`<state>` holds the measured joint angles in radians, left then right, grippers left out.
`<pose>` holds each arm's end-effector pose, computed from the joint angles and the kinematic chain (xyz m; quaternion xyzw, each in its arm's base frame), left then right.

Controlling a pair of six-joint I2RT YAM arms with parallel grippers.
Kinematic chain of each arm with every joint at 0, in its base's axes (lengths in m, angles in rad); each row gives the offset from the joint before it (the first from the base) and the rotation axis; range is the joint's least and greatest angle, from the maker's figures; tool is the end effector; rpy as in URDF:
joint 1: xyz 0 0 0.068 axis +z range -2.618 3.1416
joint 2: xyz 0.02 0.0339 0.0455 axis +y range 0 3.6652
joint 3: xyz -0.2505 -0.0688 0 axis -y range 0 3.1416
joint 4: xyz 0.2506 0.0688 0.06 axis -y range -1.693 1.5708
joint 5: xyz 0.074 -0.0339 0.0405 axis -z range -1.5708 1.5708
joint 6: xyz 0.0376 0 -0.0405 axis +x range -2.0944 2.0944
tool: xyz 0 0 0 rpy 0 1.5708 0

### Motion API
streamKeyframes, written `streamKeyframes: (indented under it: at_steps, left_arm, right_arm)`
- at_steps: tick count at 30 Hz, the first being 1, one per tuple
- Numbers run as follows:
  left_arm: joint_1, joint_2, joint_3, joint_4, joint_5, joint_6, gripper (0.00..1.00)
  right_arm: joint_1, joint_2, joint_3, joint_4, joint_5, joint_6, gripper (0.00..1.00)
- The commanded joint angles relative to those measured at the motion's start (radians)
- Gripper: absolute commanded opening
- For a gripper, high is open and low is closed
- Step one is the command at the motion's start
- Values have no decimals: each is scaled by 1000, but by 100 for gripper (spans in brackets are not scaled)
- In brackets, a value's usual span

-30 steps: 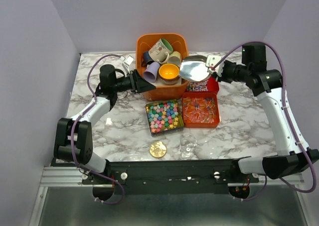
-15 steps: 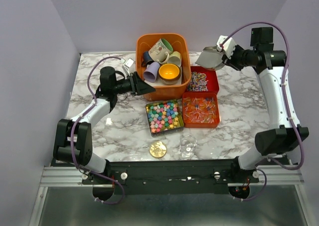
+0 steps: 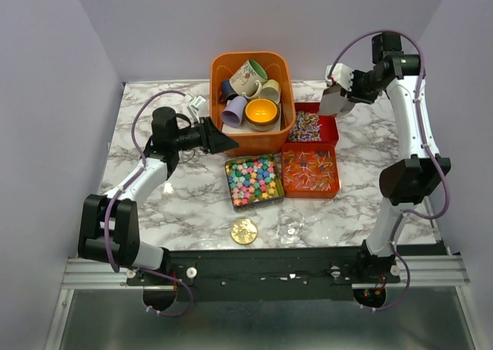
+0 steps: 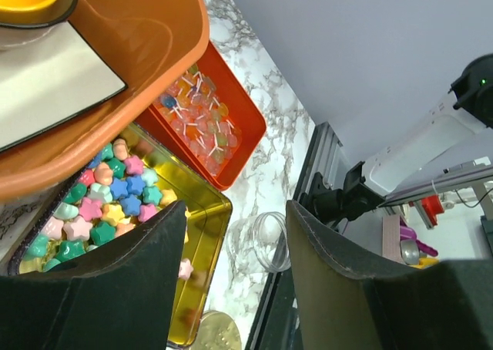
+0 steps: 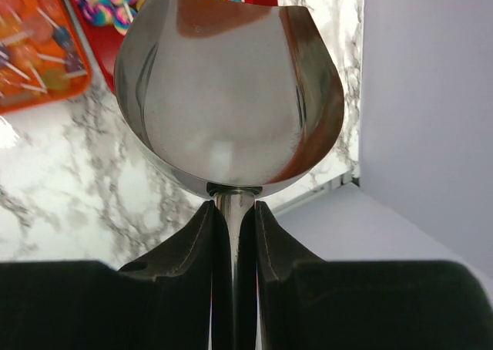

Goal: Pack the candies
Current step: Scoop the fake candies from the storage box.

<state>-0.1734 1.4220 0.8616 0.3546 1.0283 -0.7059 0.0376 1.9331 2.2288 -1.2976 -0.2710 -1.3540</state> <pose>0.3081 -0.0867 0.2598 0.1215 0.7335 -0.5791 0.3345 0.3897 0.0247 0.3853 -0.6387 0.7056 -0.0675 0.2993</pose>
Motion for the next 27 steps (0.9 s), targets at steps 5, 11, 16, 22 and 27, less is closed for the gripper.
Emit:
streamKeyframes:
  at_steps: [5,11,16,22,27]
  left_arm:
    - [11,-69,-62,-43,-22,74,63]
    - [15,-83,-79,-72,-25,95,62]
    - [22,-86,-91,-85,-28,108,62]
    - [26,-72,-95,-85,-30,109,62]
    - [37,-60,-90,-91,-30,117,62]
  right_arm:
    - [38,118,97,-131,147,-298,1]
    - [56,182,129,-118,177,-355,1]
    - [68,228,138,-115,199,-385,0]
    - [74,286,155,-132,234,-418,0]
    - [76,331,172,-141,294,-451,1]
